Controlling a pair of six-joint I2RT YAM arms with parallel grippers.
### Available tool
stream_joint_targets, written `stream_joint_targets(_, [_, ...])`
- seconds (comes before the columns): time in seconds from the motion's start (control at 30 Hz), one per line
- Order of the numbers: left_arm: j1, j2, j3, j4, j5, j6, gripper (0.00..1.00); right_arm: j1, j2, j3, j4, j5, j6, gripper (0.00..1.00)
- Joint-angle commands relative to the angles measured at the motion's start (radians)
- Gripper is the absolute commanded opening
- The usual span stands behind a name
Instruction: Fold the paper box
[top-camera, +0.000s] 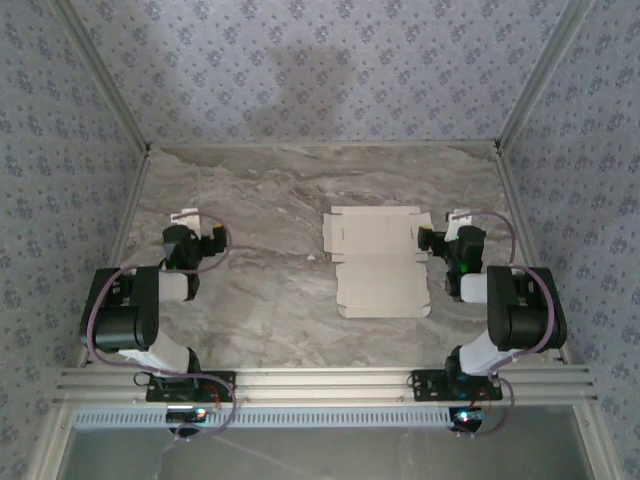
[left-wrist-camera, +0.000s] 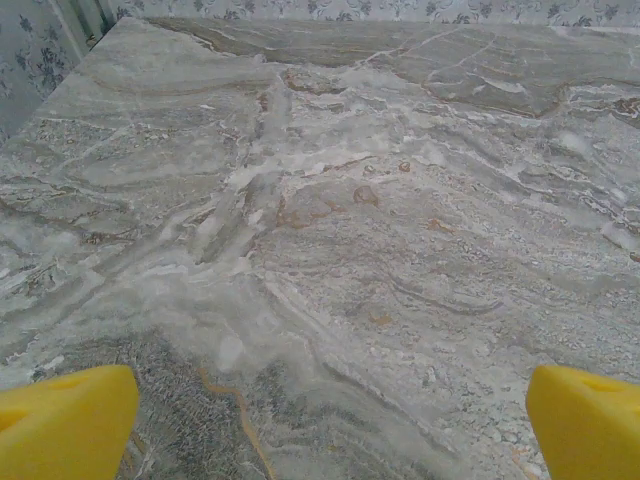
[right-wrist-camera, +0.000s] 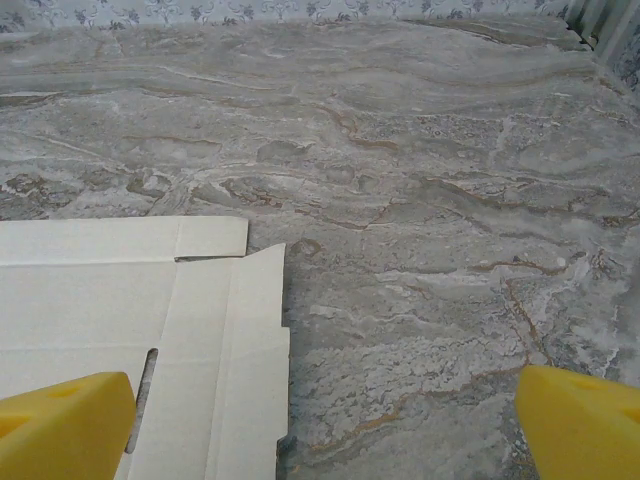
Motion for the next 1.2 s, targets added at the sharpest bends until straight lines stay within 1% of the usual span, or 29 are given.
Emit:
stream_joint_targets(0.0, [-0.005, -0.008, 0.000, 0.017, 0.007, 0.017, 1.00, -0.011, -0.010, 0.006, -0.005, -0.021, 0.005, 1.00])
stream_joint_targets(0.2, [-0.004, -0.008, 0.002, 0.015, 0.009, 0.016, 0.99, -0.023, -0.010, 0.009, -0.005, -0.045, 0.008, 1.00])
stream_joint_targets(0.3, [0.019, -0.008, 0.004, 0.008, 0.048, 0.001, 0.99, -0.034, -0.008, 0.009, -0.005, -0.062, 0.010, 1.00])
stream_joint_targets(0.53, [0.014, -0.009, 0.004, 0.009, 0.038, 0.004, 1.00, -0.046, -0.007, 0.011, -0.007, -0.085, 0.013, 1.00])
stream_joint_targets(1.0, [0.017, -0.012, 0.006, 0.001, 0.051, 0.005, 0.99, -0.032, -0.008, 0.005, -0.002, -0.076, 0.008, 1.00])
stream_joint_targets(1.07, [0.016, -0.039, 0.026, -0.039, 0.123, 0.036, 0.99, -0.031, -0.010, 0.003, 0.003, -0.074, 0.007, 1.00])
stream_joint_targets(1.1, [0.007, -0.069, 0.055, -0.116, 0.139, 0.055, 1.00, -0.028, -0.013, -0.002, 0.008, -0.078, 0.003, 1.00])
stream_joint_targets(1.17, [-0.033, -0.131, 0.109, -0.264, 0.073, 0.079, 0.99, -0.027, -0.046, 0.015, -0.046, -0.144, -0.020, 1.00])
